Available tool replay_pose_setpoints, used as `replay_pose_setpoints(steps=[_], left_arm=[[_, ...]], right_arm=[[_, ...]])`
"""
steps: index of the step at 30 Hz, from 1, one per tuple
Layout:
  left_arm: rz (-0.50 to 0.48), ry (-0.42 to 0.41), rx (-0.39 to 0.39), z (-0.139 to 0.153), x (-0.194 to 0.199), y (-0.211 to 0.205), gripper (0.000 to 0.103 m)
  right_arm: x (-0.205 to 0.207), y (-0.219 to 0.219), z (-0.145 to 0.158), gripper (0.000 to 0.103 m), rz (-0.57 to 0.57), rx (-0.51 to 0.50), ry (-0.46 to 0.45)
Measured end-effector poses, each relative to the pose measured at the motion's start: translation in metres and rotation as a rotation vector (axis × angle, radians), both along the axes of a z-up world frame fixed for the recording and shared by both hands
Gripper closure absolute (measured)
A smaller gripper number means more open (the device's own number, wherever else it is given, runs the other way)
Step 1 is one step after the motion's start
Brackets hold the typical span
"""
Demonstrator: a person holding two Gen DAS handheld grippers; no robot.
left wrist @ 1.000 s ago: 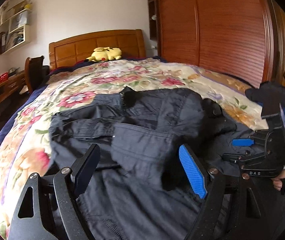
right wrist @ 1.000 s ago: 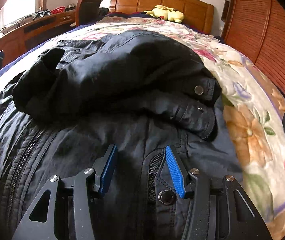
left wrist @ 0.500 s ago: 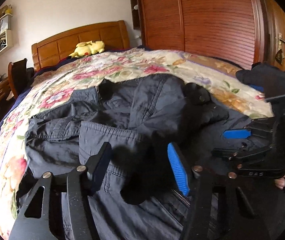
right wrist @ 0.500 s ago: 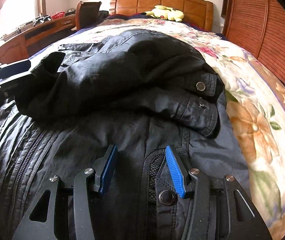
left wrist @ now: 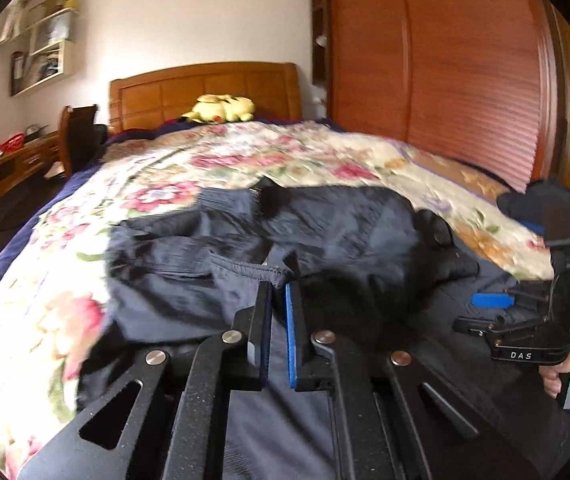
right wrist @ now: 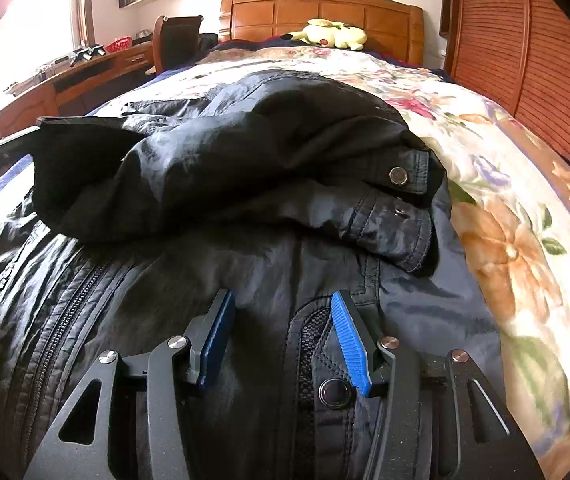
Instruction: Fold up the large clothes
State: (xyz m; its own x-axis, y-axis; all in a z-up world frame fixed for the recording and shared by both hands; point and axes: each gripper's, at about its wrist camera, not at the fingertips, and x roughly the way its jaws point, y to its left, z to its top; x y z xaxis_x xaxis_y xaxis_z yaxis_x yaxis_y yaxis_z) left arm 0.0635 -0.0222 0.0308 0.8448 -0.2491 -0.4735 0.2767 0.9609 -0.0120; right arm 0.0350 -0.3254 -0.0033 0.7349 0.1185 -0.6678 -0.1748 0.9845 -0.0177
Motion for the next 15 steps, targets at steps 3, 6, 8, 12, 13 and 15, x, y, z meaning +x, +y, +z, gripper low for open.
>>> replay_pose_setpoints(steps=[3, 6, 8, 12, 13, 15], left_arm=[[0.038, -0.014, -0.031, 0.007, -0.007, 0.024, 0.096], [0.064, -0.029, -0.046, 0.011, -0.012, 0.041, 0.096], [0.082, -0.042, -0.057, 0.014, -0.017, 0.054, 0.096], [0.108, -0.056, -0.067, 0.016, -0.022, 0.073, 0.096], [0.110, -0.053, -0.068, 0.016, -0.022, 0.074, 0.096], [0.110, -0.040, -0.067, 0.013, -0.021, 0.077, 0.096]], right_arm=[[0.001, 0.001, 0.000, 0.051, -0.001, -0.001, 0.001], [0.001, 0.000, -0.001, 0.051, 0.000, 0.000, 0.001], [0.001, 0.000, 0.000, 0.051, 0.000, -0.001, 0.000], [0.001, 0.000, 0.000, 0.051, 0.000, -0.001, 0.000], [0.001, 0.000, 0.000, 0.051, 0.000, -0.001, 0.000], [0.001, 0.000, 0.000, 0.051, -0.001, -0.001, 0.000]])
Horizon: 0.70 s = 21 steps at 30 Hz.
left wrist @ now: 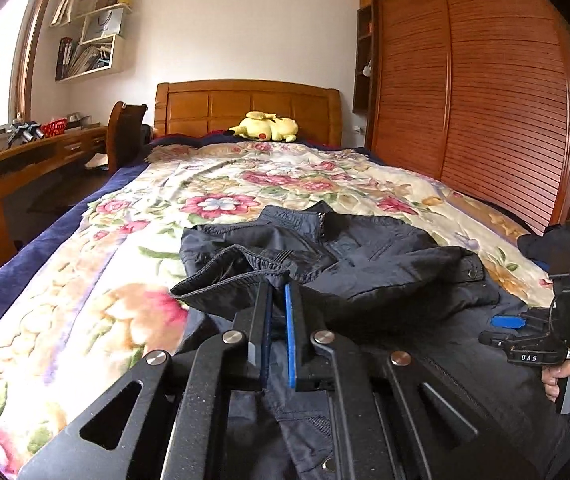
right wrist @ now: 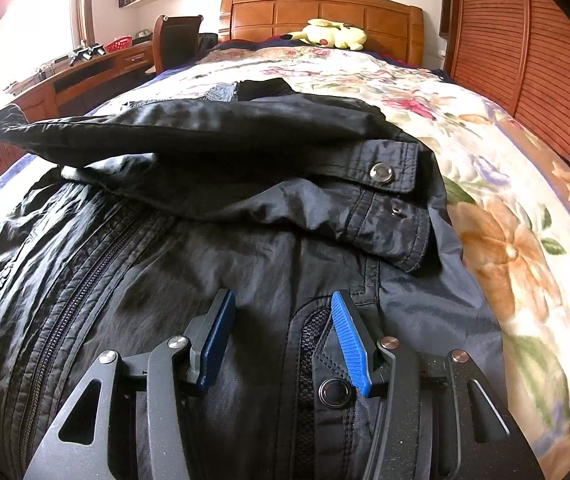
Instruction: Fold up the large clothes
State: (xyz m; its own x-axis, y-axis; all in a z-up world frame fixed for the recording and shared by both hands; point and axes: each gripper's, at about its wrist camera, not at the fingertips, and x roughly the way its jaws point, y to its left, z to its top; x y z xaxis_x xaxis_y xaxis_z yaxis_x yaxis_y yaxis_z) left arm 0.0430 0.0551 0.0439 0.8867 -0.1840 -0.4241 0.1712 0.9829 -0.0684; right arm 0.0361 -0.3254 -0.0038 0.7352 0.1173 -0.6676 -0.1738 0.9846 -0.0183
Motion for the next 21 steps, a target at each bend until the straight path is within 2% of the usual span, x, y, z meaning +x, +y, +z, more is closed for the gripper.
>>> replay_pose_setpoints(steps=[6, 10, 12, 14, 21], left_arm=[[-0.036, 0.053, -0.005, -0.006, -0.001, -0.003, 0.096], [-0.010, 0.002, 0.039, 0.001, -0.012, -0.004, 0.096], [-0.009, -0.007, 0.034, 0.003, -0.017, 0.001, 0.096], [-0.011, -0.004, 0.023, 0.003, -0.017, 0.004, 0.091], [-0.003, 0.014, 0.022, -0.006, -0.013, 0.008, 0.062]], right_arm=[[0.000, 0.000, 0.001, 0.051, 0.000, -0.001, -0.003], [0.000, 0.000, 0.000, 0.051, 0.000, -0.005, -0.004], [0.000, 0.000, 0.000, 0.051, -0.001, -0.005, -0.005], [0.000, 0.000, -0.001, 0.051, -0.001, -0.004, -0.005], [0.000, -0.001, 0.000, 0.051, -0.001, -0.005, -0.008]])
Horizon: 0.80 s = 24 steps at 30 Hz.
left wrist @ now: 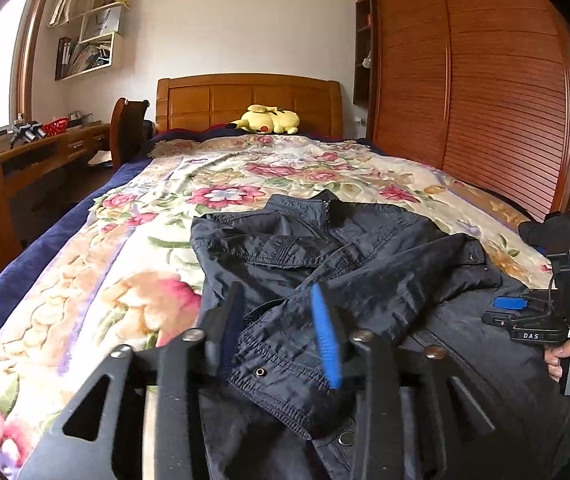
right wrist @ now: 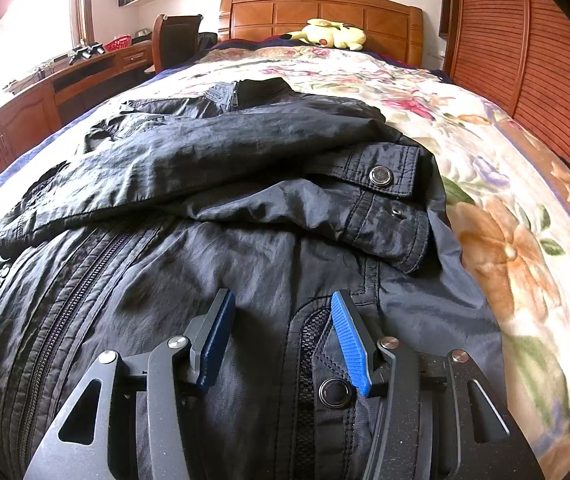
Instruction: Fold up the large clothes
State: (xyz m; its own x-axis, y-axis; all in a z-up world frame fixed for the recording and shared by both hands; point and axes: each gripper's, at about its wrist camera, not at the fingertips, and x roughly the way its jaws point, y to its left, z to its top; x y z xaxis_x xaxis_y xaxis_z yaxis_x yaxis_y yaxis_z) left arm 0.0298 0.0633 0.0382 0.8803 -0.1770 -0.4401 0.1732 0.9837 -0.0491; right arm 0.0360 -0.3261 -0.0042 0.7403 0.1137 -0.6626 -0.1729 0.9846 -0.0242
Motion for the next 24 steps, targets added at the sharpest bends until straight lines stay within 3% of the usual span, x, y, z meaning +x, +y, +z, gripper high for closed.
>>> replay_pose_setpoints(steps=[2, 3, 4, 6, 11, 24], left_arm=[[-0.014, 0.001, -0.006, 0.000, -0.001, 0.000, 0.059], [-0.024, 0.002, -0.010, 0.000, -0.002, -0.001, 0.048], [-0.039, 0.003, -0.015, 0.000, -0.004, -0.001, 0.029], [-0.053, -0.002, -0.023, -0.001, -0.009, -0.001, 0.018], [-0.015, -0.008, 0.013, -0.004, -0.026, -0.003, 0.018], [0.038, 0.025, 0.008, -0.009, -0.082, 0.004, 0.018]], right_arm=[[0.000, 0.000, 0.000, 0.051, 0.000, 0.001, -0.001], [0.000, 0.000, 0.000, 0.051, -0.001, 0.000, -0.002], [0.000, 0.000, 0.000, 0.051, 0.000, 0.000, -0.002], [0.000, 0.000, 0.000, 0.051, -0.001, 0.000, -0.003], [0.000, 0.000, -0.001, 0.051, 0.000, 0.003, -0.005], [0.000, 0.002, 0.002, 0.051, -0.014, -0.027, 0.001]])
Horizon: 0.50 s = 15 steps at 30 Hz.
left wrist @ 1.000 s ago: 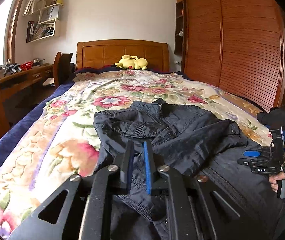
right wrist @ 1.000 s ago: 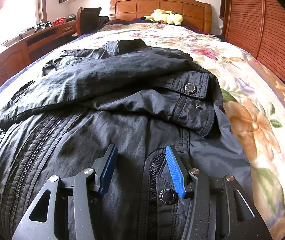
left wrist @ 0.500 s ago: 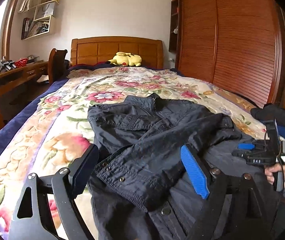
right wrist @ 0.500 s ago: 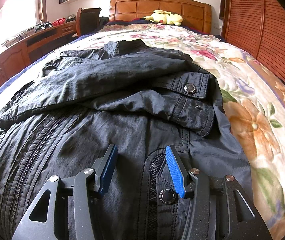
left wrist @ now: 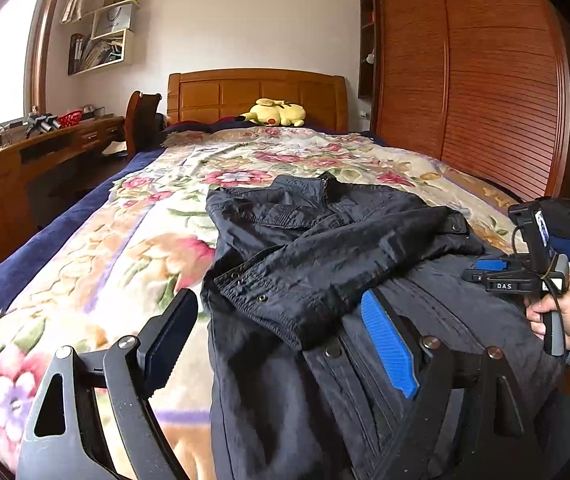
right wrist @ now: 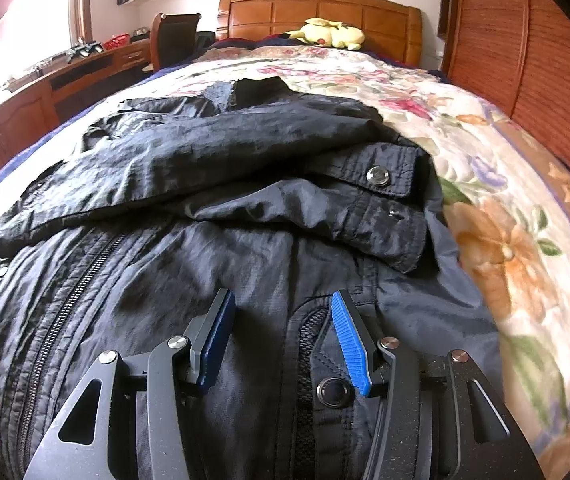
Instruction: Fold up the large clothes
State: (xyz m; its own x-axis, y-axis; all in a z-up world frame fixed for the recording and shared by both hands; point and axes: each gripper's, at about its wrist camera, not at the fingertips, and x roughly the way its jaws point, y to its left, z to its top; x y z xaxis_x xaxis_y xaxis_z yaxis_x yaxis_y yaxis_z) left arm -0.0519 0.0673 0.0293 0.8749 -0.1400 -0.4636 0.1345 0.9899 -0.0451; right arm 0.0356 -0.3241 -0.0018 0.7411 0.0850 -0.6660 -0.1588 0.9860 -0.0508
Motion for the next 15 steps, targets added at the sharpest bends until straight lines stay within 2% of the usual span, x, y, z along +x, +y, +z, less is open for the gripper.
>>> replay_pose_setpoints(steps=[3, 7, 10, 12, 15], left_arm=[[0.001, -0.004, 0.007, 0.005, -0.012, 0.000, 0.018], [0.006, -0.014, 0.047, 0.009, -0.028, 0.001, 0.018], [0.007, -0.011, 0.053, 0.008, -0.037, 0.004, 0.018], [0.006, -0.006, 0.054, 0.005, -0.042, 0.006, 0.018], [0.005, 0.008, 0.056, -0.002, -0.048, 0.010, 0.018]], right_arm=[[-0.011, -0.002, 0.011, 0.051, -0.018, -0.008, -0.018], [-0.039, -0.012, 0.028, 0.051, -0.005, 0.043, -0.046], [-0.067, -0.020, 0.037, 0.050, -0.018, 0.024, -0.079], [-0.086, -0.027, 0.042, 0.035, -0.033, 0.010, -0.100], [-0.108, -0.041, 0.044, 0.029, -0.045, 0.002, -0.089]])
